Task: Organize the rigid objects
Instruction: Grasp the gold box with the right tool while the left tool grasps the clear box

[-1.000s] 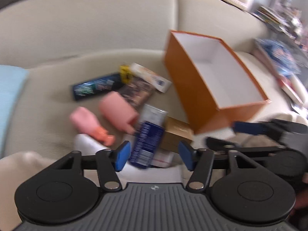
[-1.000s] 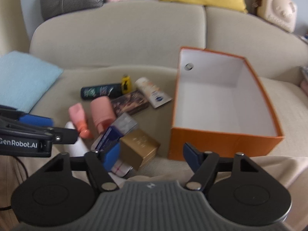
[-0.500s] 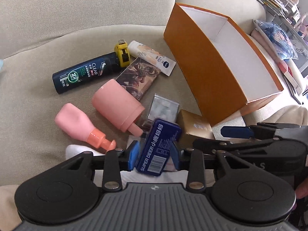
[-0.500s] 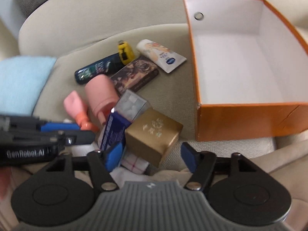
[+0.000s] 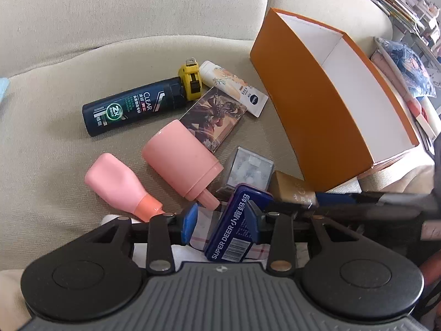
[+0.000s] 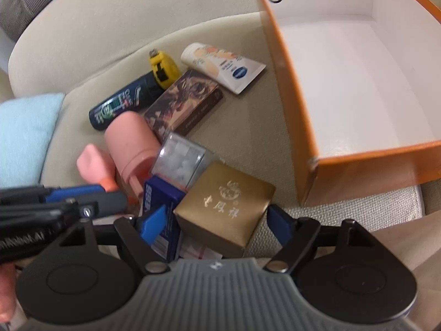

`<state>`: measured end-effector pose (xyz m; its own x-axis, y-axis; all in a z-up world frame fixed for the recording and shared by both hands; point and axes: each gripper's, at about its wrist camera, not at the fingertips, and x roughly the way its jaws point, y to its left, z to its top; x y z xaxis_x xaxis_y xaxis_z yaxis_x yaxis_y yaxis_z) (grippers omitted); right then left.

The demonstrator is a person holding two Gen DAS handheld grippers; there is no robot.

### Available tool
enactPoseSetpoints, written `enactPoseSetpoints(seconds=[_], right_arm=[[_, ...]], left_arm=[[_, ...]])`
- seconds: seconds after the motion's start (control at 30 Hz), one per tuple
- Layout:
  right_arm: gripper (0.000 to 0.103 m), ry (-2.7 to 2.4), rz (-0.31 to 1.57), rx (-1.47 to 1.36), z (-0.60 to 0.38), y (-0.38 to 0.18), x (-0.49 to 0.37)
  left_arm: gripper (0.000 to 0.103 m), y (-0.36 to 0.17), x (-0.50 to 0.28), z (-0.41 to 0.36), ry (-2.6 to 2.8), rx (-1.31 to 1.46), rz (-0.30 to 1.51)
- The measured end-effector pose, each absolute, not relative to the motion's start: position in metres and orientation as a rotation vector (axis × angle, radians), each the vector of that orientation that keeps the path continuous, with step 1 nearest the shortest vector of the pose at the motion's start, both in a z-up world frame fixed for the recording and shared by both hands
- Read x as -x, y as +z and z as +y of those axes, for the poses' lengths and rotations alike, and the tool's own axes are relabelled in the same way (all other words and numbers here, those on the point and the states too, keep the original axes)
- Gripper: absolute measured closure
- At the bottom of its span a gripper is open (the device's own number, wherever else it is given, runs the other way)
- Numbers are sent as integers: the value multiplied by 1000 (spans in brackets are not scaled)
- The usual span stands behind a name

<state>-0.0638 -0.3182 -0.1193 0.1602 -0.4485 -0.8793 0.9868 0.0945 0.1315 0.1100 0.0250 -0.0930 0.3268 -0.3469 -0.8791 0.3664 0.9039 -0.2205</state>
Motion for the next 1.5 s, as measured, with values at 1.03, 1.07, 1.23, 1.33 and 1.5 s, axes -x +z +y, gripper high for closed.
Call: enactPoseSetpoints(seconds=[1.03,1.07,1.23,1.33,1.5], right_arm=[[28,-1267,820,-975,-332,-120,84],[28,-1271,821,-981,-333,-121,84],[28,-1264,824,-1020,-339,-129,86],[33,-1252,819,-1026,-340,-129,85],[35,-1251,831,-1012,-337,-124,81]], left_arm=[[41,-127,-157,-70,-582,-424,1262],[43,-128,-158,-70,-586,-423,1268],[51,-132,-155,-71,-590,-433,1262],[51,-130,-153,-67,-583,-418,1248],[51,-118,-144,-58,-567,-379,1192]])
